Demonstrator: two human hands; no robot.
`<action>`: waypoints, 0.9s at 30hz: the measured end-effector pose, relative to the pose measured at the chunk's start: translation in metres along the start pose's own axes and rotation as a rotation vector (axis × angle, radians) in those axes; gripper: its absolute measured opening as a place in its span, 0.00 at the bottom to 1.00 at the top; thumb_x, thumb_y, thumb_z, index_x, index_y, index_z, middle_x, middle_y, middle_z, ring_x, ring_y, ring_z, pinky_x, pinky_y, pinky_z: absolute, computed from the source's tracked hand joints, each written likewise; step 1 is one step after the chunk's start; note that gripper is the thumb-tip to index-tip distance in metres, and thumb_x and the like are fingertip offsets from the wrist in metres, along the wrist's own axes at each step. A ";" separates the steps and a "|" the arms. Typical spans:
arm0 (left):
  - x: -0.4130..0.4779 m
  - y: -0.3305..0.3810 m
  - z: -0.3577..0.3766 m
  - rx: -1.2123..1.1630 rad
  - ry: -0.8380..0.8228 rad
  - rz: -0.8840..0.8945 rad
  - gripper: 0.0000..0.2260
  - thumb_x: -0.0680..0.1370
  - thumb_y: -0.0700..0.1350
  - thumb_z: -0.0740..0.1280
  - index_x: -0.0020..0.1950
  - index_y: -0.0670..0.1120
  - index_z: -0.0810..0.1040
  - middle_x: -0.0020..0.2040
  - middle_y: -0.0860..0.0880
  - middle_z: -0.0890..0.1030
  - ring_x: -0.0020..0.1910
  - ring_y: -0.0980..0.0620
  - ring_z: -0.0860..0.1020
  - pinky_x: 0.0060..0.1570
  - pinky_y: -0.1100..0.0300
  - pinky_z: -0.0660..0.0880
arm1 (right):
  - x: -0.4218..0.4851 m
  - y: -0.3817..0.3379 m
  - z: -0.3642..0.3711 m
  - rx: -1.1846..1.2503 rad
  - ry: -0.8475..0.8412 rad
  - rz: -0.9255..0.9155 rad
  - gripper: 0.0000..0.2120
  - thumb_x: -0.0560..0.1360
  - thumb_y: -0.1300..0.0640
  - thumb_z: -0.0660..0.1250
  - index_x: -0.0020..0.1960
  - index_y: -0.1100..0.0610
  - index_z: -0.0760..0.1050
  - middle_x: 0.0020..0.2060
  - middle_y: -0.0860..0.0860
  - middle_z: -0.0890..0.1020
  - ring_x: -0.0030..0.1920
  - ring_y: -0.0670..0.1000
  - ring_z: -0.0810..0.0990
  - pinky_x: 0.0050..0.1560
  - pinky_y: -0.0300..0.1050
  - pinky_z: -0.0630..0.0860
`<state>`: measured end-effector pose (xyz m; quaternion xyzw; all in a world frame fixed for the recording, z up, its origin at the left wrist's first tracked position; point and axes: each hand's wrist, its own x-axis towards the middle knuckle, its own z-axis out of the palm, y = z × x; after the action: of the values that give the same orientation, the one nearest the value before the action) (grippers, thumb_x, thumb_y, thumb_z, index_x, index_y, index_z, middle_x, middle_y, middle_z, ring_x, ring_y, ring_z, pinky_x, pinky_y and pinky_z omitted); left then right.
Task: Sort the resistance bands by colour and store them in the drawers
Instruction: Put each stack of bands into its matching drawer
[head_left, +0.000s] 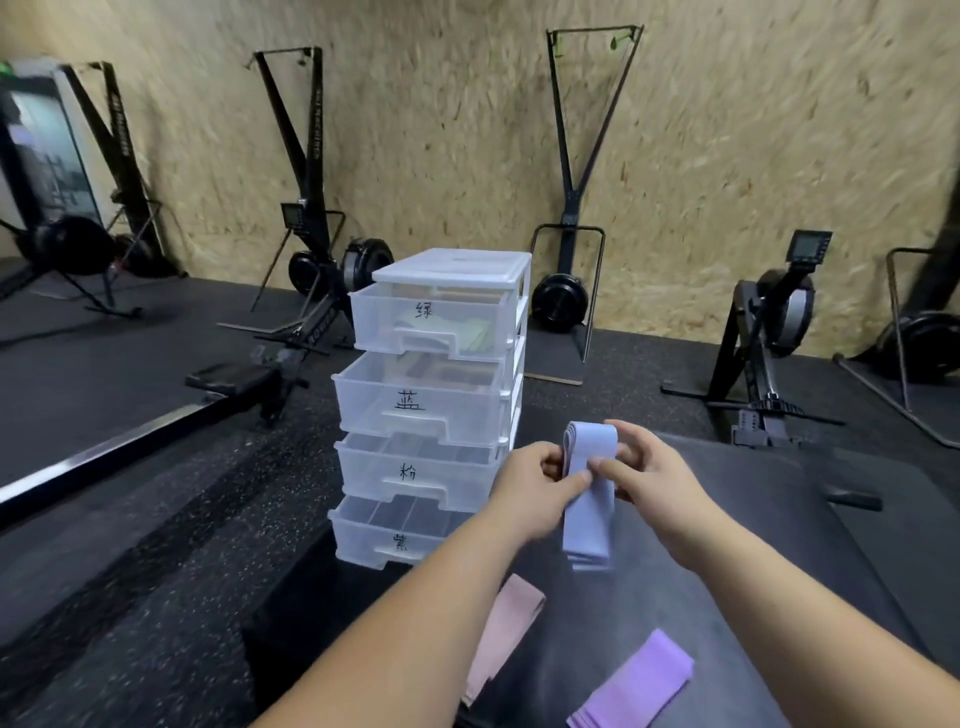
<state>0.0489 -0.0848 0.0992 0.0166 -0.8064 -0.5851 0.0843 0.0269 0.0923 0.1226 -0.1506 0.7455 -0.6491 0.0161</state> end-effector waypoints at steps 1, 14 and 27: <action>-0.004 0.004 -0.008 -0.020 0.028 0.001 0.14 0.72 0.55 0.77 0.51 0.48 0.83 0.46 0.49 0.87 0.42 0.53 0.82 0.55 0.47 0.83 | -0.003 -0.008 0.007 0.014 0.000 0.003 0.20 0.80 0.58 0.73 0.70 0.50 0.75 0.50 0.49 0.88 0.53 0.50 0.87 0.56 0.50 0.80; -0.022 0.034 -0.120 -0.345 0.345 0.010 0.11 0.77 0.53 0.77 0.55 0.50 0.84 0.50 0.54 0.88 0.50 0.53 0.86 0.58 0.49 0.83 | 0.023 -0.097 0.096 -0.294 -0.210 -0.188 0.06 0.82 0.50 0.70 0.56 0.48 0.84 0.49 0.51 0.88 0.46 0.53 0.86 0.41 0.50 0.83; 0.006 -0.020 -0.186 0.247 0.437 -0.193 0.20 0.76 0.50 0.74 0.65 0.53 0.72 0.60 0.52 0.77 0.53 0.49 0.80 0.52 0.52 0.80 | 0.156 -0.145 0.171 -0.779 -0.410 -0.180 0.07 0.80 0.53 0.67 0.53 0.53 0.82 0.46 0.59 0.86 0.38 0.60 0.88 0.30 0.50 0.84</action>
<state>0.0702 -0.2673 0.1368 0.2293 -0.8289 -0.4703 0.1977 -0.0552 -0.1271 0.2639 -0.3350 0.8997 -0.2755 0.0492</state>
